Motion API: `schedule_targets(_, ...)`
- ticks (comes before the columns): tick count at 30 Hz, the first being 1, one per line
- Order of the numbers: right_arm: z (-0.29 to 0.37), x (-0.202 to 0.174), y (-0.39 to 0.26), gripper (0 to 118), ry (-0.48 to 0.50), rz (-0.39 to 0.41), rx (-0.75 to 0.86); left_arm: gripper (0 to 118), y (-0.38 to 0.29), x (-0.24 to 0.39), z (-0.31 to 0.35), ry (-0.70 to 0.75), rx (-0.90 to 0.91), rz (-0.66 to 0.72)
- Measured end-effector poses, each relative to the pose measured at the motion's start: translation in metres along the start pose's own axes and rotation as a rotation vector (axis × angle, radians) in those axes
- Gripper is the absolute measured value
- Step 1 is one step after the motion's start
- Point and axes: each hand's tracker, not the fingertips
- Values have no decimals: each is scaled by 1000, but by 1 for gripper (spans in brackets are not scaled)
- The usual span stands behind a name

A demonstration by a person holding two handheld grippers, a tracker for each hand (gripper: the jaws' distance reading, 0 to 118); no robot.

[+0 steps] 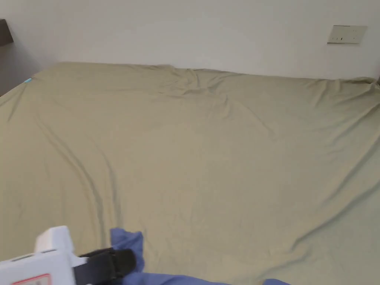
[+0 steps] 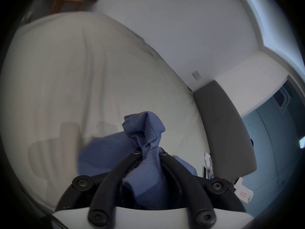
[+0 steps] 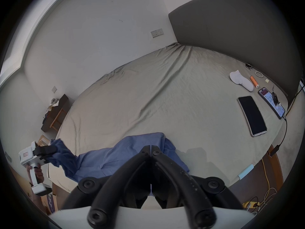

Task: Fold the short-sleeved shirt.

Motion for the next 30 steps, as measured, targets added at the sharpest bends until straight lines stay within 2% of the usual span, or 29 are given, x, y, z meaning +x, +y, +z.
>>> schedule_targets(4, 13, 11, -6, 2, -10, -31, 15, 12, -30, 12, -67, 29, -195, -89)
schedule_targets(7, 19, 18, -9, 2, -49, -45, 24, 15, -55, 13, -98, 51, -272, -137)
schedule_targets(8, 20, 20, -10, 2, -63, -50, 25, 22, -62, 11, -103, 48, -269, -134)
schedule_targets(9, 21, 22, -10, 2, -71, -58, 22, 35, -68, 7, -106, 33, -262, -96)
schedule_targets(10, 20, 24, -11, 2, -74, -65, 20, 52, -71, 5, -107, 1, -268, -49)
schedule_targets(11, 20, 24, -11, 2, -79, -72, 19, 62, -74, 6, -104, -69, -262, 19)
schedule_targets(13, 18, 25, -11, 2, -78, -74, 15, 70, -72, 5, -94, -196, -248, 109)
schedule_targets(15, 16, 22, -10, 2, -71, -70, 13, 70, -64, 1, -82, -265, -231, 160)
schedule_targets(16, 14, 22, -10, 2, -64, -66, 13, 68, -60, -1, -74, -264, -211, 173)
schedule_targets(17, 12, 20, -10, 2, -56, -62, 12, 59, -56, -3, -66, -232, -175, 163)
schedule_targets(18, 11, 18, -9, 2, -51, -60, 12, 40, -53, -4, -60, -182, -134, 136)
schedule_targets(19, 9, 15, -9, 2, -41, -57, 11, 10, -53, 1, -55, -76, -88, 68)
schedule_targets(20, 8, 13, -8, 2, -33, -52, 9, 4, -52, 4, -55, 40, -68, -2)
schedule_targets(22, 4, 10, -8, 2, -17, -44, 2, 4, -57, 8, -65, 233, -70, -104)
schedule_targets(23, 2, 8, -8, 2, -9, -41, -3, 4, -62, 10, -72, 248, -115, -135)
schedule_targets(24, 1, 8, -8, 2, -5, -38, -6, 4, -65, 10, -77, 230, -152, -138)
schedule_targets(27, -1, 6, -10, 2, 4, -36, -16, 4, -85, 20, -93, 50, -246, -40)
schedule_targets(30, 0, 7, -11, 2, 7, -40, -22, 4, -103, 35, -124, 18, -279, -84)
